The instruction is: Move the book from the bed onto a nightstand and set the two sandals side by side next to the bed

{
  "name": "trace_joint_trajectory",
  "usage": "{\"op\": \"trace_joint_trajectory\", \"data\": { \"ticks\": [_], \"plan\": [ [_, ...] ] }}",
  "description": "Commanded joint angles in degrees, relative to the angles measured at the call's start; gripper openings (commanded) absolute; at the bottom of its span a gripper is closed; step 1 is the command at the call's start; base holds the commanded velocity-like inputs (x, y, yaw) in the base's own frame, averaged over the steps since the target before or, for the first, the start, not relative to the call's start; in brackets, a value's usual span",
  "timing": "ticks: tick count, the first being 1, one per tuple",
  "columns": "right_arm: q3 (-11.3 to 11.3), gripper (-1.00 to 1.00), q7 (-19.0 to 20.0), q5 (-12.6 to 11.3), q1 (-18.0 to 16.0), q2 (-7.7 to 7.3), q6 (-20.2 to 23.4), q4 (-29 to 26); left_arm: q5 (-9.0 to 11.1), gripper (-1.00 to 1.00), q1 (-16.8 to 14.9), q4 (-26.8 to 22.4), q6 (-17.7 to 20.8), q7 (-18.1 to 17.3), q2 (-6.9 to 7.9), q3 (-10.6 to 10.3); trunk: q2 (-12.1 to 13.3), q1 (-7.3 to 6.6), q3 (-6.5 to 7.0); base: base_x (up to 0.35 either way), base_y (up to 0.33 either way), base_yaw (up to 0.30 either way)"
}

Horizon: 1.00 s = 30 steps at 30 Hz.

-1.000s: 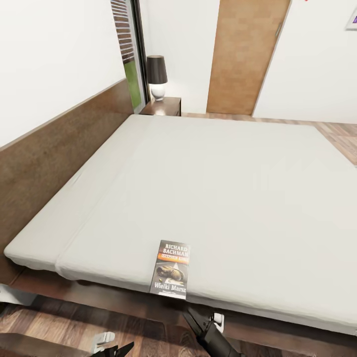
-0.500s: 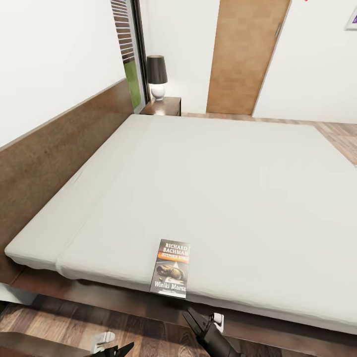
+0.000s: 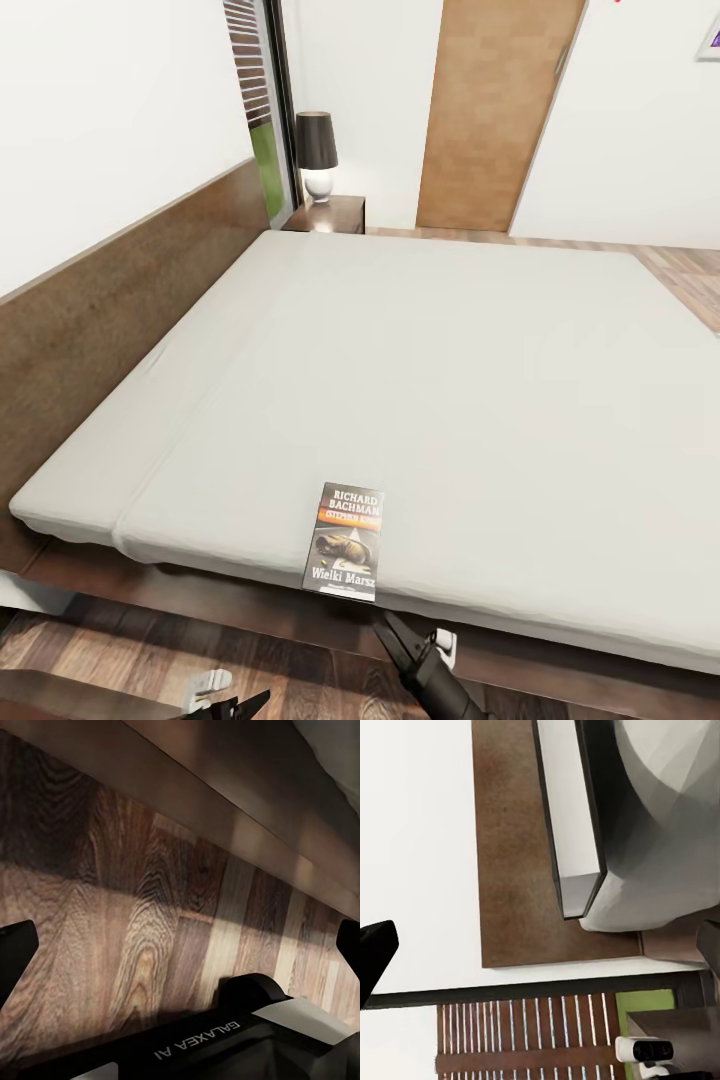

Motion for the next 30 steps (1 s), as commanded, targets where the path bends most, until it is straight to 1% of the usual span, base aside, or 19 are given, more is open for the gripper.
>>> {"op": "trace_joint_trajectory", "data": {
  "ticks": [1,7,14,26,30],
  "plan": [
    [0.31,1.0,0.13,-0.57,0.0,-0.01,0.6,-0.01,0.26,1.0,-0.03,0.04,-0.49,-0.07,0.01,-0.48,-0.01,-0.01,-0.04,0.0,0.0,0.0],
    [0.33,1.0,0.13,-0.81,-0.02,0.03,0.61,0.0,0.26,1.0,-0.03,0.04,-0.49,-0.07,0.01,-0.48,-0.01,-0.01,-0.04,0.0,0.0,0.0],
    [0.33,1.0,0.13,-0.85,-0.03,0.03,0.61,0.0,0.26,1.0,-0.03,0.04,-0.5,-0.07,0.01,-0.48,-0.01,-0.01,-0.04,0.0,0.075,0.0],
    [0.4,1.0,0.14,-0.85,0.0,0.03,0.61,0.0,0.26,1.0,-0.03,0.04,-0.49,-0.07,0.01,-0.48,-0.01,-0.01,-0.04,0.001,0.005,0.0],
    [0.41,1.0,0.14,-0.85,0.0,0.05,0.61,0.0,0.26,1.0,-0.03,0.04,-0.52,-0.07,0.01,-0.48,-0.01,-0.01,-0.04,0.142,0.03,0.0]
  ]
}}
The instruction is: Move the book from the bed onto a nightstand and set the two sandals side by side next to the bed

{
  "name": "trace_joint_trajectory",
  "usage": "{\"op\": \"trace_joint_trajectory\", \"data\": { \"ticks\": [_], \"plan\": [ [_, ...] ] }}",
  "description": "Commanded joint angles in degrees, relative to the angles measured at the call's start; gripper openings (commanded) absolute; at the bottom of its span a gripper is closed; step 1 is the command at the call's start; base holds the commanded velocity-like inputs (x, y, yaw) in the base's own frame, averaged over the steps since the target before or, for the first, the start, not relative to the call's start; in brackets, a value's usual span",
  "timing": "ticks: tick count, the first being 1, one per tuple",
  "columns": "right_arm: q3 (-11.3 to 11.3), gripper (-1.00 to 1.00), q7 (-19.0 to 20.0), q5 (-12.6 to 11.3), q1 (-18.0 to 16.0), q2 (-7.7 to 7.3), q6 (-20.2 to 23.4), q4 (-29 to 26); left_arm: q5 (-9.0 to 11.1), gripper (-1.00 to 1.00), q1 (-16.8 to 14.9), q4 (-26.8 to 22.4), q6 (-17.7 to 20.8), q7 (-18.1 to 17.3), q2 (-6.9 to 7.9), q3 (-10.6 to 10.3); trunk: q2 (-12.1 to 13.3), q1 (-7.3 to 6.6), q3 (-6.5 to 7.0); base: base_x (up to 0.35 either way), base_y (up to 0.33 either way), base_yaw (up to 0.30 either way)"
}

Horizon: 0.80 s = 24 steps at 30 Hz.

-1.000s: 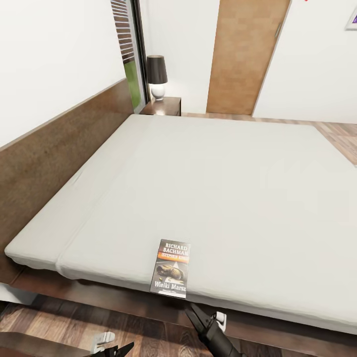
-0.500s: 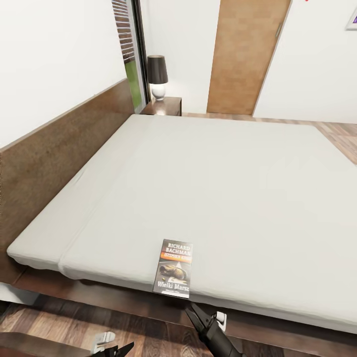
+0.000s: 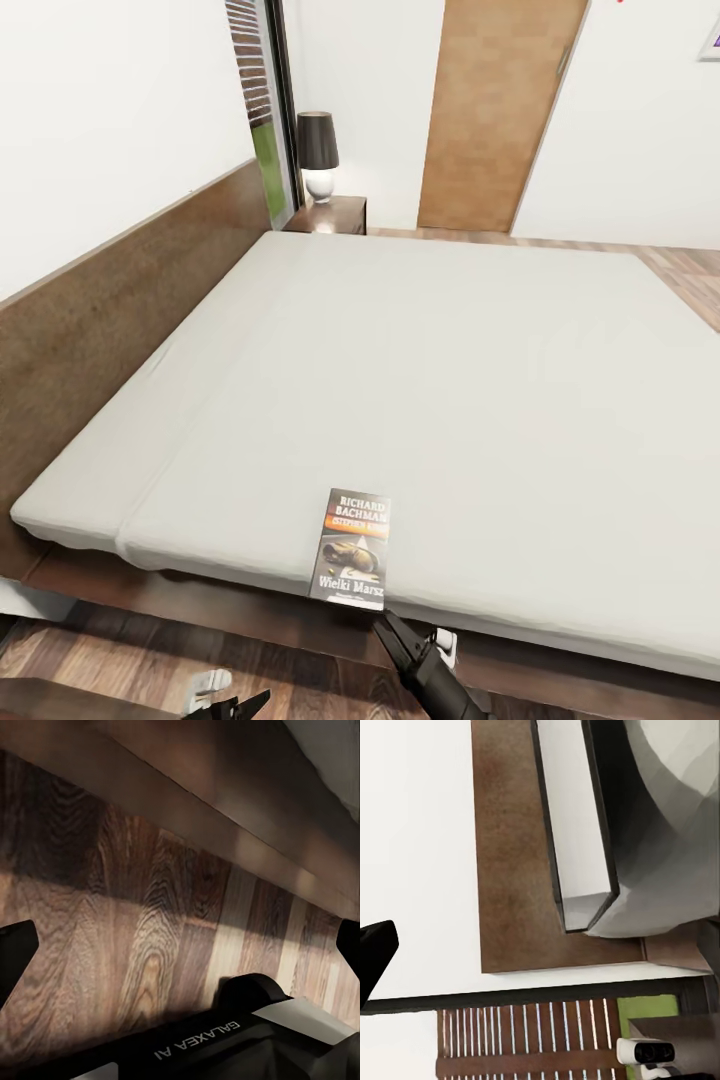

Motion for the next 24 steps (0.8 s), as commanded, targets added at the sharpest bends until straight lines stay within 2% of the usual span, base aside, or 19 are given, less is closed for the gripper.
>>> {"op": "trace_joint_trajectory", "data": {
  "ticks": [1,7,24],
  "plan": [
    [0.3,1.0,0.13,-0.5,-0.01,0.0,0.6,-0.01,0.26,1.0,-0.03,0.04,-0.48,-0.06,0.01,-0.48,-0.01,0.02,-0.04,0.227,0.061,0.0],
    [0.31,1.0,0.14,-0.5,-0.01,0.02,0.6,-0.01,0.26,1.0,-0.03,0.04,-0.5,-0.06,0.01,-0.48,-0.01,0.02,-0.04,0.117,0.03,0.0],
    [0.37,1.0,0.12,-0.5,-0.03,0.02,0.6,-0.01,0.24,1.0,-0.03,0.04,-0.48,-0.06,0.01,-0.48,-0.01,0.02,-0.04,0.004,0.026,0.0]
  ]
}}
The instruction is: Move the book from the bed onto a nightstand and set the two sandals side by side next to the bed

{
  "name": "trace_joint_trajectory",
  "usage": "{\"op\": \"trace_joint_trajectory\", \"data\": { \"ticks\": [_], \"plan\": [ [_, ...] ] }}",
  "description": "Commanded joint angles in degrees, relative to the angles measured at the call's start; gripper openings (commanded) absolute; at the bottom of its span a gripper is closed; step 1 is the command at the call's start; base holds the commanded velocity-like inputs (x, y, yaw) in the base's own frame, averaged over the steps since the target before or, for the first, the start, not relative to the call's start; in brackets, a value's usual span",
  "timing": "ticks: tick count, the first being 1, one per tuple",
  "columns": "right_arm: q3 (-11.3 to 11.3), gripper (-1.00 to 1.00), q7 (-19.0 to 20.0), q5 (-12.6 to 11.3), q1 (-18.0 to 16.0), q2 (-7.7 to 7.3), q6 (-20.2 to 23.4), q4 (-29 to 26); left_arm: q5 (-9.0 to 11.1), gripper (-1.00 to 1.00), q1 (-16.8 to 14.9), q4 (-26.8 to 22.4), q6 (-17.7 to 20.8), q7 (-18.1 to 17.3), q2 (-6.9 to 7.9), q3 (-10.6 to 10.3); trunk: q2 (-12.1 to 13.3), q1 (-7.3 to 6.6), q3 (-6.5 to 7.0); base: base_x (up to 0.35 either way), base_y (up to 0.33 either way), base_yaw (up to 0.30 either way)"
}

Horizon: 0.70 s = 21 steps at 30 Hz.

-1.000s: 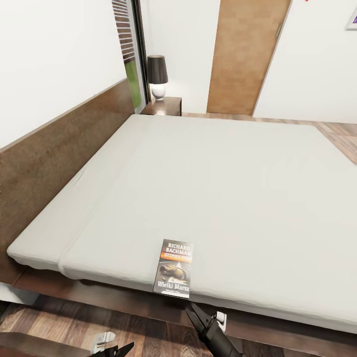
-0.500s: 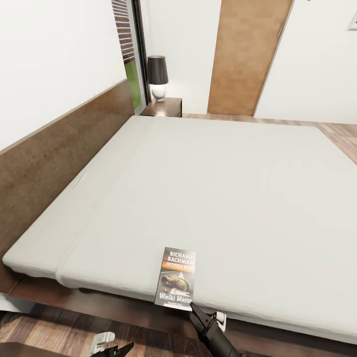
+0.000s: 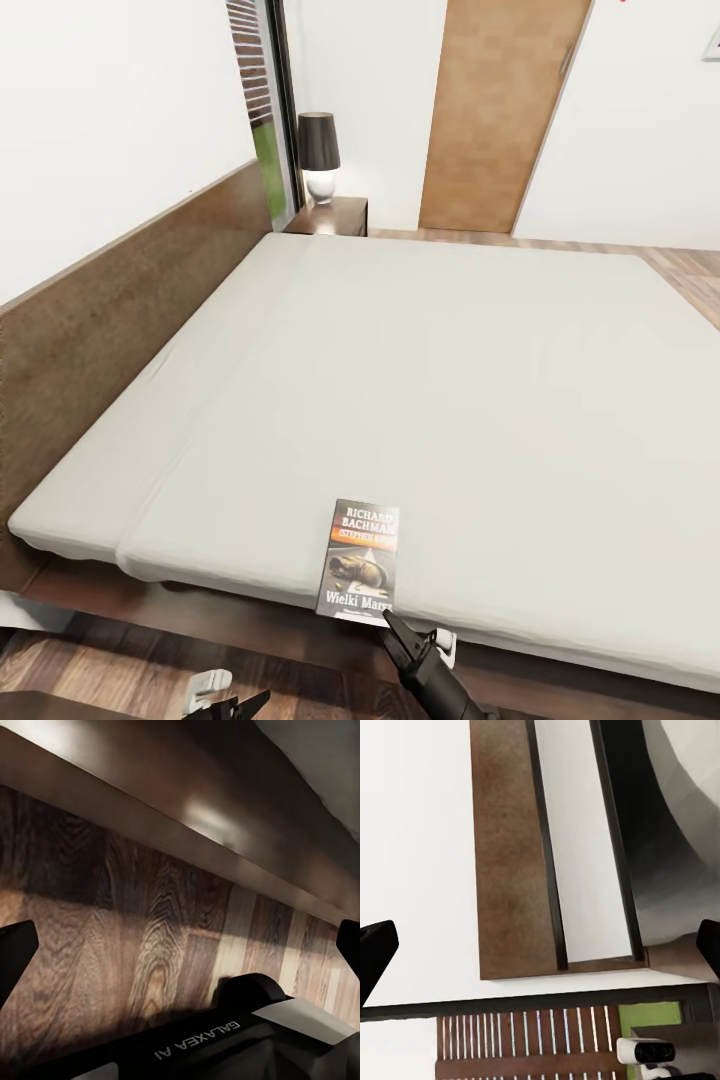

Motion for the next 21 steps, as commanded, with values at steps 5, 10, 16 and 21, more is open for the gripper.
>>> {"op": "trace_joint_trajectory", "data": {
  "ticks": [5,10,16,21],
  "plan": [
    [0.33,1.0,0.14,-0.5,-0.02,-0.01,0.6,0.01,0.27,1.0,-0.03,0.04,-0.49,-0.07,0.01,-0.48,-0.01,-0.01,-0.04,0.0,0.002,0.0],
    [0.3,1.0,0.16,-0.5,-0.01,-0.03,0.6,-0.01,0.27,1.0,-0.03,0.04,-0.49,-0.07,0.01,-0.48,-0.01,-0.01,-0.04,0.0,0.0,0.0],
    [0.22,1.0,0.19,-0.5,-0.01,-0.08,0.61,-0.01,0.28,1.0,-0.03,0.04,-0.49,-0.07,0.01,-0.48,-0.01,-0.01,-0.04,0.0,0.0,0.0],
    [0.04,1.0,0.21,-0.58,0.01,-0.08,0.67,-0.04,0.28,1.0,-0.03,0.04,-0.49,-0.07,0.01,-0.48,-0.01,-0.01,-0.04,0.0,0.0,0.0]
  ]
}}
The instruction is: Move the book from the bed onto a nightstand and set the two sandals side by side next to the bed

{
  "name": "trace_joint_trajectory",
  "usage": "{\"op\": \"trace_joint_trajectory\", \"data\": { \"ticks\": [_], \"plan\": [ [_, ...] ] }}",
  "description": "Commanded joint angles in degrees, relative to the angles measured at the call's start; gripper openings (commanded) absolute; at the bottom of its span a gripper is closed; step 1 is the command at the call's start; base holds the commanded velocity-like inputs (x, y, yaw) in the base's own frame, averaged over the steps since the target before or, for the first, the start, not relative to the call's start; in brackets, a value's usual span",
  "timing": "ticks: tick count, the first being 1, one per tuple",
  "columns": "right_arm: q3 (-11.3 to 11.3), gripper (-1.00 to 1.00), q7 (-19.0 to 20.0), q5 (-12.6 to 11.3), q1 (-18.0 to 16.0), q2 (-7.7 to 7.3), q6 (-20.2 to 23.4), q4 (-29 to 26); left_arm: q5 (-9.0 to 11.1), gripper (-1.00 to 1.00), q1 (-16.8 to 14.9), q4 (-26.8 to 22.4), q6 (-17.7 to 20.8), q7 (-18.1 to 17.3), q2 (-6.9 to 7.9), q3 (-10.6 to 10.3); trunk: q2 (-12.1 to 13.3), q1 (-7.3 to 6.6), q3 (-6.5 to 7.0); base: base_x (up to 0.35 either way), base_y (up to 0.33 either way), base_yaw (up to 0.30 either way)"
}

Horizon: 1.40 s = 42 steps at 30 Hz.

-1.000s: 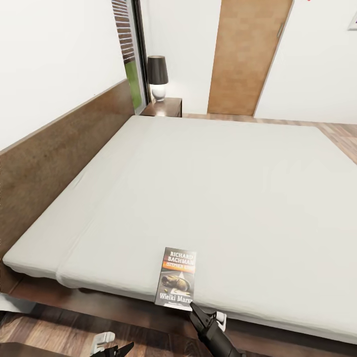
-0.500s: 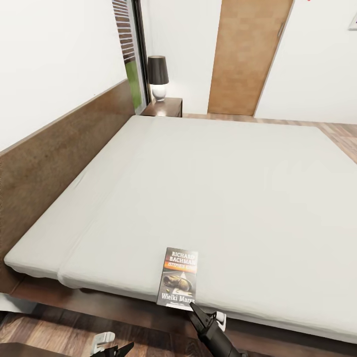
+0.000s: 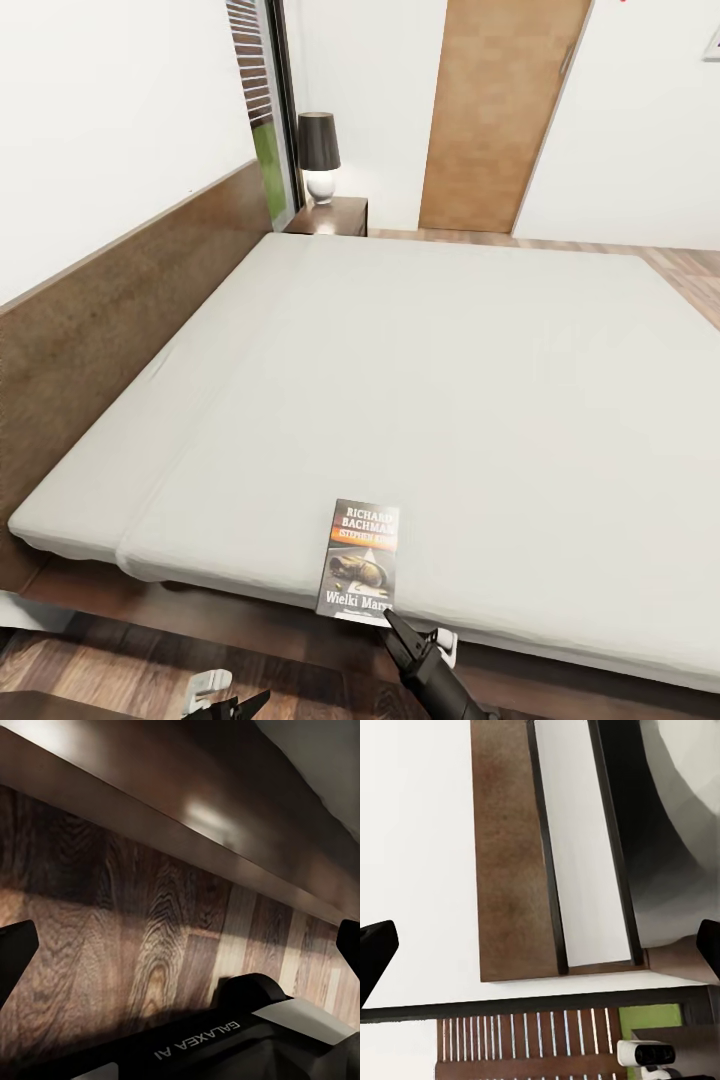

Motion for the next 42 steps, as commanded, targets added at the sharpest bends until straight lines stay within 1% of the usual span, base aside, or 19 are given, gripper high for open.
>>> {"op": "trace_joint_trajectory", "data": {
  "ticks": [1,18,19,42],
  "plan": [
    [0.29,1.0,0.13,-0.51,0.0,-0.01,0.61,-0.02,0.26,1.0,-0.03,0.04,-0.49,-0.07,0.01,-0.48,-0.01,-0.01,-0.04,0.0,0.0,0.0],
    [0.33,1.0,0.15,-0.52,0.0,0.02,0.62,-0.01,0.26,1.0,-0.03,0.04,-0.51,-0.07,0.01,-0.48,-0.01,-0.01,-0.04,0.0,0.0,0.0],
    [0.33,-1.0,0.18,-0.52,0.0,0.04,0.6,-0.02,0.26,1.0,-0.03,0.04,-0.49,-0.07,0.01,-0.48,-0.01,-0.01,-0.04,0.0,0.0,0.0],
    [0.41,-1.0,0.14,-0.52,-0.01,0.06,0.62,0.02,0.25,1.0,-0.03,0.04,-0.47,-0.23,0.01,-0.47,-0.01,-0.01,-0.04,0.0,0.0,0.0]
  ]
}}
